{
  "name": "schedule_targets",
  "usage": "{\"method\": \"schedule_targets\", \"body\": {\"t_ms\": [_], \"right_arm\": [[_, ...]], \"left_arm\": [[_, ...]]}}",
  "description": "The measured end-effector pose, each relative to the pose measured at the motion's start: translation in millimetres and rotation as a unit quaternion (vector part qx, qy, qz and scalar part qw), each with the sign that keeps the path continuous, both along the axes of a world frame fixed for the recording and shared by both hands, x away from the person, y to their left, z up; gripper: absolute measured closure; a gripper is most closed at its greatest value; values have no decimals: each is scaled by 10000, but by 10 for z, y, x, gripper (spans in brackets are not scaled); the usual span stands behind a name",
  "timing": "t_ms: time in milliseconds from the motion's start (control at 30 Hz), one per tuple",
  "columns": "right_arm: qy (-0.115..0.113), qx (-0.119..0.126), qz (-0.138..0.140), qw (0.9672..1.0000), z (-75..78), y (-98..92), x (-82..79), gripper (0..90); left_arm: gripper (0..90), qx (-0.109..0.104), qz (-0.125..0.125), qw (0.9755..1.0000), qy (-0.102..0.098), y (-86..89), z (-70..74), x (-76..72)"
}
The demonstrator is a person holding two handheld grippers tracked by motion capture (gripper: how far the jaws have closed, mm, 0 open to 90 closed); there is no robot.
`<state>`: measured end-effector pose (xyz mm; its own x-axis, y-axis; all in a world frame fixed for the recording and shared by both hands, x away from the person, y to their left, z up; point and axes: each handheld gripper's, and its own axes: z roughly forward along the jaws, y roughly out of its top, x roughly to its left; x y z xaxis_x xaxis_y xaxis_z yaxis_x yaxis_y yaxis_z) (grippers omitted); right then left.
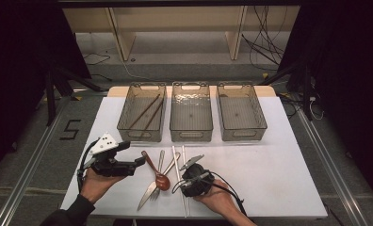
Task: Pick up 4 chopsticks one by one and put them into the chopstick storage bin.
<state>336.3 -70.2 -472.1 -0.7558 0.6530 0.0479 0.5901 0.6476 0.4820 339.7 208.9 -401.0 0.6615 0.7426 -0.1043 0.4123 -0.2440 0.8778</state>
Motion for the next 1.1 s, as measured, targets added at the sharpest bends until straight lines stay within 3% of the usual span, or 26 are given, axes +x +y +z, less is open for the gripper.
{"method": "schedule_targets", "body": {"t_ms": [367, 600, 767, 967, 1100], "right_arm": [[-23, -396, 216, 9990, 28, 38, -32, 605], [206, -459, 192, 9985, 64, -5, -7, 697], [382, -560, 95, 9977, 82, -87, 26, 678], [408, -587, 198, 9972, 73, -62, 3, 564], [351, -674, 200, 9969, 73, -30, -21, 555]], "left_arm": [[161, 47, -18, 10000, 5, 2, -1, -1], [162, 62, -19, 10000, -2, 11, -2, 2], [162, 60, -14, 10000, -3, 3, -6, 2], [162, 70, -17, 10000, 5, -8, -5, 0], [162, 83, -30, 10000, 2, -4, -5, 0]]}}
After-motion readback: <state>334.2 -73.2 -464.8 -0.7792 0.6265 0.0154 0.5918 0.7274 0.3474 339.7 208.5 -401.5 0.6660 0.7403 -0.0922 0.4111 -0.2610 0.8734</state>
